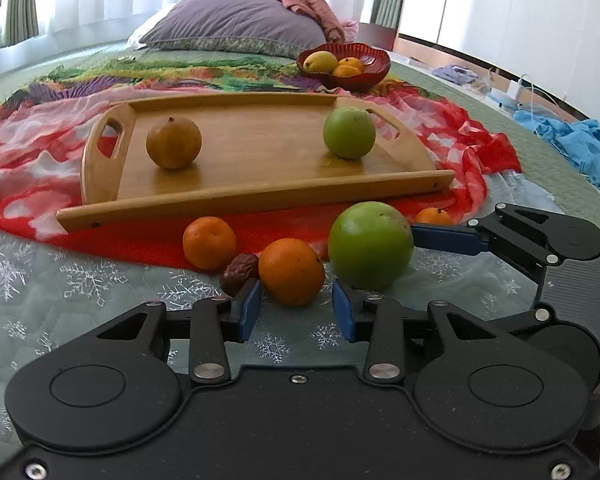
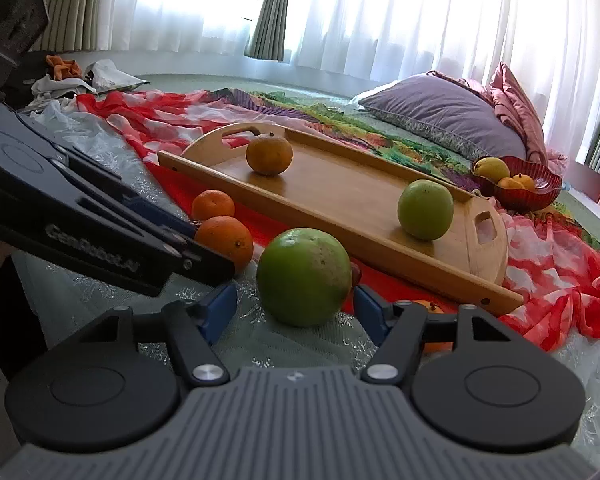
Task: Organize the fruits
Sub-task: 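Grasp a small orange with the left tool while the right tool grasps a green fruit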
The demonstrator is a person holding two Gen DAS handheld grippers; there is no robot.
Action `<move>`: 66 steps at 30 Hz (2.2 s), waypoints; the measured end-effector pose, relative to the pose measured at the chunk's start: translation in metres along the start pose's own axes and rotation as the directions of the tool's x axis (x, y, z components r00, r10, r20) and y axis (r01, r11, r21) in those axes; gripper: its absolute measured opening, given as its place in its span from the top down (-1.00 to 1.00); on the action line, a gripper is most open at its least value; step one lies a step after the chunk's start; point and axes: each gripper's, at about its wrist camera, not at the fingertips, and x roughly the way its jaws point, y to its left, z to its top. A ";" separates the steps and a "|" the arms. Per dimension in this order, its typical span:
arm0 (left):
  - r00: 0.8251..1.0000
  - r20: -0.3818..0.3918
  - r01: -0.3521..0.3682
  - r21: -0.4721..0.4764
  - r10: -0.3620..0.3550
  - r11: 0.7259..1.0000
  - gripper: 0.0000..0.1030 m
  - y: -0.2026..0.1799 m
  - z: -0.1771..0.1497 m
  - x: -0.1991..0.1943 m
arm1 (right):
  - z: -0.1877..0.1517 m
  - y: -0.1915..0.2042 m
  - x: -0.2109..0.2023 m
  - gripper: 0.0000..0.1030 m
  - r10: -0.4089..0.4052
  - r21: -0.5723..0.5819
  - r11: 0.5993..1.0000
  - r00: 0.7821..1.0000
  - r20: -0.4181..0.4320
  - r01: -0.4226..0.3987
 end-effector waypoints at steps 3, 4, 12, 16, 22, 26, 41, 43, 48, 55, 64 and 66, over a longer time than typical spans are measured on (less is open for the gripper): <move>1.000 0.002 -0.007 -0.006 0.007 1.000 0.27 0.001 0.000 0.004 | 0.000 0.000 0.001 -0.49 0.004 0.006 1.000 1.000 0.006 -0.004; 1.000 0.003 -0.010 -0.007 0.010 1.000 0.27 0.001 0.000 0.005 | 0.000 -0.001 0.002 -0.49 0.005 0.009 1.000 1.000 0.007 -0.005; 1.000 0.002 -0.013 -0.037 0.013 0.999 0.28 0.005 0.002 0.011 | 0.001 -0.003 0.007 -0.48 0.007 0.020 1.000 1.000 0.013 -0.007; 1.000 0.009 -0.019 -0.037 0.019 0.999 0.28 0.004 0.003 0.014 | 0.002 -0.004 0.009 -0.46 0.008 0.020 1.000 1.000 0.014 -0.008; 1.000 0.011 -0.024 -0.049 0.024 0.999 0.28 0.005 0.004 0.017 | 0.002 -0.004 0.011 -0.42 0.010 0.026 1.000 1.000 0.013 -0.010; 1.000 0.012 -0.027 -0.053 0.027 0.998 0.28 0.005 0.005 0.018 | 0.003 -0.004 0.012 -0.40 0.012 0.028 1.000 1.000 0.012 -0.013; 0.999 0.024 -0.039 -0.062 0.041 0.997 0.32 0.004 0.005 0.018 | 0.002 -0.003 0.013 -0.27 0.011 0.026 1.000 1.000 0.013 -0.011; 0.999 0.026 -0.042 -0.064 0.043 0.997 0.33 0.004 0.006 0.017 | 0.003 -0.002 0.013 -0.15 -0.001 0.027 1.000 1.000 0.010 0.000; 0.998 0.045 -0.040 -0.061 0.043 0.997 0.34 0.001 0.008 0.008 | 0.004 0.001 0.011 -0.14 -0.018 0.016 1.000 1.000 0.006 0.018; 0.993 0.105 -0.050 -0.044 0.055 0.998 0.34 -0.001 0.020 -0.010 | 0.008 -0.001 0.002 -0.14 -0.022 0.050 0.999 1.000 0.015 0.021; 0.987 0.134 -0.085 -0.056 0.092 0.995 0.34 0.010 0.037 -0.016 | 0.019 -0.014 -0.008 -0.13 -0.082 0.118 0.990 0.995 0.051 0.076; 0.985 0.140 -0.089 -0.063 0.097 0.994 0.34 0.014 0.041 -0.017 | 0.021 -0.017 -0.009 -0.13 -0.092 0.132 0.988 0.994 0.060 0.083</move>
